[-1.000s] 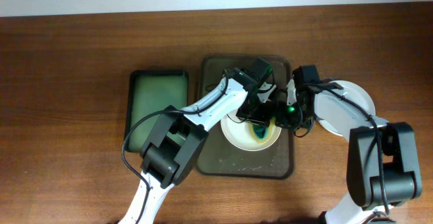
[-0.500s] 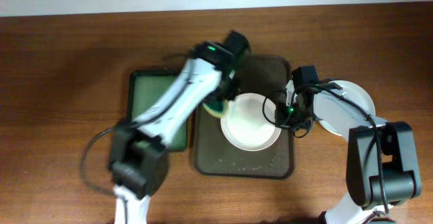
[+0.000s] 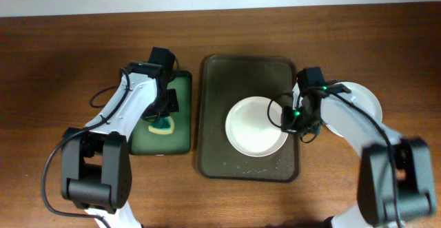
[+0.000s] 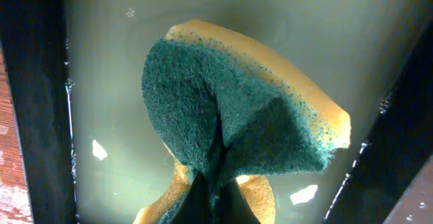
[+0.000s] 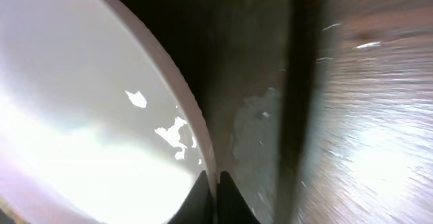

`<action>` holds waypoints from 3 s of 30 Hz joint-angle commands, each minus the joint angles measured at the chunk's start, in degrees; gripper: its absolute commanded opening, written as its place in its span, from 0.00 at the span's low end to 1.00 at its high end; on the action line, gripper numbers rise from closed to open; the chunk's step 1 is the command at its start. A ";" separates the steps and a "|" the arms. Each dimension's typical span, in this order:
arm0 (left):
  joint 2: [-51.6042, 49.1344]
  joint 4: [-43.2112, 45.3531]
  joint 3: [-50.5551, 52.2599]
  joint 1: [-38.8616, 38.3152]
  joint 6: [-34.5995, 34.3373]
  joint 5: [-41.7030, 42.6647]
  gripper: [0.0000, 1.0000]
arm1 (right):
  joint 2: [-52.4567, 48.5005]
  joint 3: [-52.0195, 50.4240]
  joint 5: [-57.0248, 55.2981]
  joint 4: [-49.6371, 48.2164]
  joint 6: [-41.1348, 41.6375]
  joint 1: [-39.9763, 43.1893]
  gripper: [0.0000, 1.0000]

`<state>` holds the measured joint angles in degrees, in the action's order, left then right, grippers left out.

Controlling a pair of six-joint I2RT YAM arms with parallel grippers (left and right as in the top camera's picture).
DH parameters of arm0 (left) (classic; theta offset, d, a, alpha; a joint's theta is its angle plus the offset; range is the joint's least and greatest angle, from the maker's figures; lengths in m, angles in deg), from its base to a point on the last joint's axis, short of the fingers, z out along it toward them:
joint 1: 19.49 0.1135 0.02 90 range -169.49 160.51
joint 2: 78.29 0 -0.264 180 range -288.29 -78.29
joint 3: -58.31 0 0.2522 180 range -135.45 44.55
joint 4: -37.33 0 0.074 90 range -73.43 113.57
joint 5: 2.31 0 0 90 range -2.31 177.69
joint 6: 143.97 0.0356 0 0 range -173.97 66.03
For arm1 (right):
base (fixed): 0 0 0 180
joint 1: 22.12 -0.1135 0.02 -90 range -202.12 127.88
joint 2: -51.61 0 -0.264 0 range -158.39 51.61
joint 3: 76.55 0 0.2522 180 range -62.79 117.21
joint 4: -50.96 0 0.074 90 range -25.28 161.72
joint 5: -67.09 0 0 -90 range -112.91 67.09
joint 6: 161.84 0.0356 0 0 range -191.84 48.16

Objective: Clean dirty plates on tray and stack at the side

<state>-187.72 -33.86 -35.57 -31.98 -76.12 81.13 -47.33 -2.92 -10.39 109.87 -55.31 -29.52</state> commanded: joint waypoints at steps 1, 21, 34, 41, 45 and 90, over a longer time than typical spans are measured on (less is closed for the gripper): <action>0.55 -0.11 -0.90 0.79 -0.70 1.84 0.12 | 13.31 0.57 -16.13 1.27 2.45 -2.47 0.04; 27.43 -1.79 -2.34 0.76 -0.96 10.40 0.99 | 25.11 0.57 -71.36 8.28 2.43 -39.95 0.04; 27.43 -1.79 -2.34 0.76 -0.94 10.25 1.00 | 25.11 0.59 -87.21 7.52 -2.80 -51.82 0.04; 27.43 -1.79 -2.34 0.76 -0.94 10.25 0.99 | 25.11 0.59 -85.59 6.27 -2.58 -51.82 0.04; 27.43 -1.79 -2.34 0.76 -0.94 10.25 0.99 | 25.11 0.57 -85.15 6.27 -2.58 -51.82 0.04; 27.43 -1.79 -2.34 0.76 -0.94 10.25 0.99 | 21.94 2.84 17.11 2.86 -2.05 34.73 0.61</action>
<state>-160.35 -35.69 -36.80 -31.52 -76.98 90.94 -35.55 -1.10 -3.62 110.57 -52.57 10.98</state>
